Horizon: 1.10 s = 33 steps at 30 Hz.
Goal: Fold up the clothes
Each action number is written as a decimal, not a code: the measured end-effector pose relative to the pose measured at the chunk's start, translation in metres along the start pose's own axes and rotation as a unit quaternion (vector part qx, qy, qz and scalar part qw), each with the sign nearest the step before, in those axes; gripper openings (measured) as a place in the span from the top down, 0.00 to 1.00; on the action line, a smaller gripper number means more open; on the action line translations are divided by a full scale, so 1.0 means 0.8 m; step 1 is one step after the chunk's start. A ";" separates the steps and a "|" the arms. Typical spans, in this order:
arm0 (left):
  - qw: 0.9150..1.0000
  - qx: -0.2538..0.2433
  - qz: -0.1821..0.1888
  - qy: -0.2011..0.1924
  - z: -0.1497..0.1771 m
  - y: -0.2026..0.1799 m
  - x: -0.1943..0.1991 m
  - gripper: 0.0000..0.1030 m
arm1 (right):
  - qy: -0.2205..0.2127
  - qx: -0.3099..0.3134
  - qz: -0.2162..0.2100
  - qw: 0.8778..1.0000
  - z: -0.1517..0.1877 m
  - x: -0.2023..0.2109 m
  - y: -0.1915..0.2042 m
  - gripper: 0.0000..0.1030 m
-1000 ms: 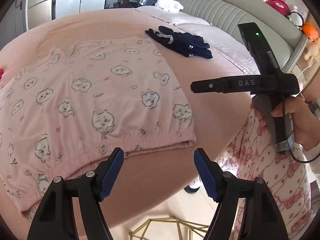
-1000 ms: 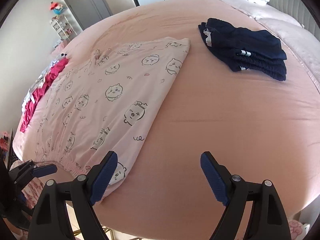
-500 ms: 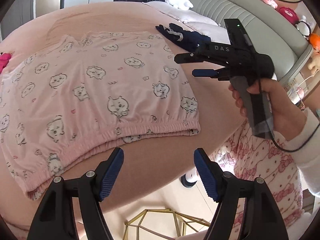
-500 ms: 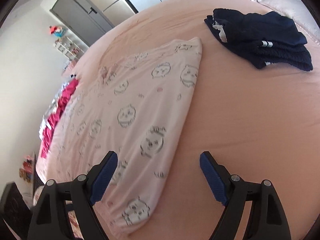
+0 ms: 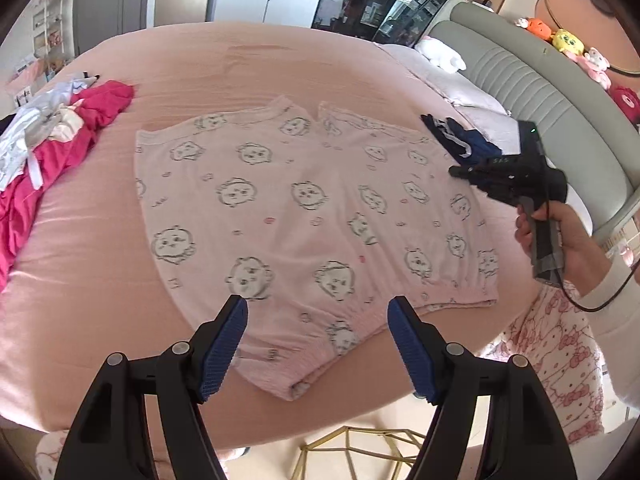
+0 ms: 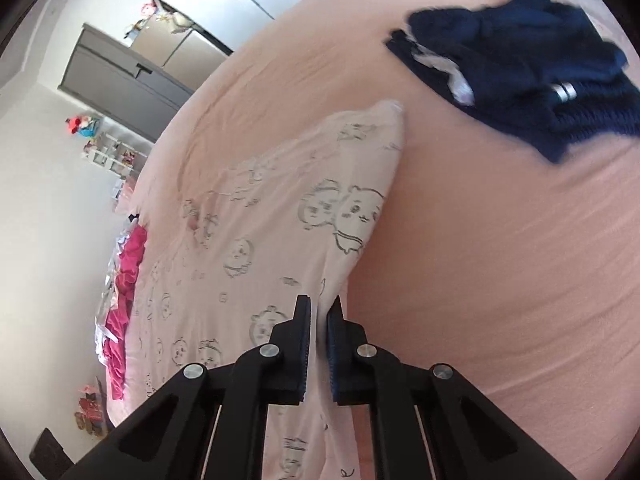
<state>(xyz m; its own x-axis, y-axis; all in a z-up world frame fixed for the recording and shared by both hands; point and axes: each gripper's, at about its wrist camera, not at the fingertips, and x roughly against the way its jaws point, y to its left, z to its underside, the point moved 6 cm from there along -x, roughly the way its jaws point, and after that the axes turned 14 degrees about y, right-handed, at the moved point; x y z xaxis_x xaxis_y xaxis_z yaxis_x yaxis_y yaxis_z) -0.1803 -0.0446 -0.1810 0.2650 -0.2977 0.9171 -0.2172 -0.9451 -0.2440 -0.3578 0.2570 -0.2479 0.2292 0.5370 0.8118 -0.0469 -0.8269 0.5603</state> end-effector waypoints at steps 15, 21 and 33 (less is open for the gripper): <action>0.998 0.042 0.001 0.044 0.001 0.114 0.000 0.31 | 0.106 0.240 -0.028 0.965 0.095 -0.113 0.310 0.47; 0.999 0.013 0.014 0.041 -0.043 0.088 -0.027 0.31 | 0.011 0.207 -0.040 0.977 0.094 -0.001 0.266 0.23; 0.997 -0.071 -0.011 0.028 -0.131 0.012 -0.115 0.31 | 0.062 0.217 0.103 0.969 0.024 -0.113 0.176 0.53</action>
<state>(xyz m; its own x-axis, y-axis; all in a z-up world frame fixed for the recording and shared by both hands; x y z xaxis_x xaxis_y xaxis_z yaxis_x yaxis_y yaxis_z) -0.3052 -0.0118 -0.2343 0.2191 -0.2645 0.9392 -0.3429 -0.9220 -0.1796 -0.3661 0.0892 -0.2454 0.1383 0.3474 0.9275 0.3400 -0.8962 0.2850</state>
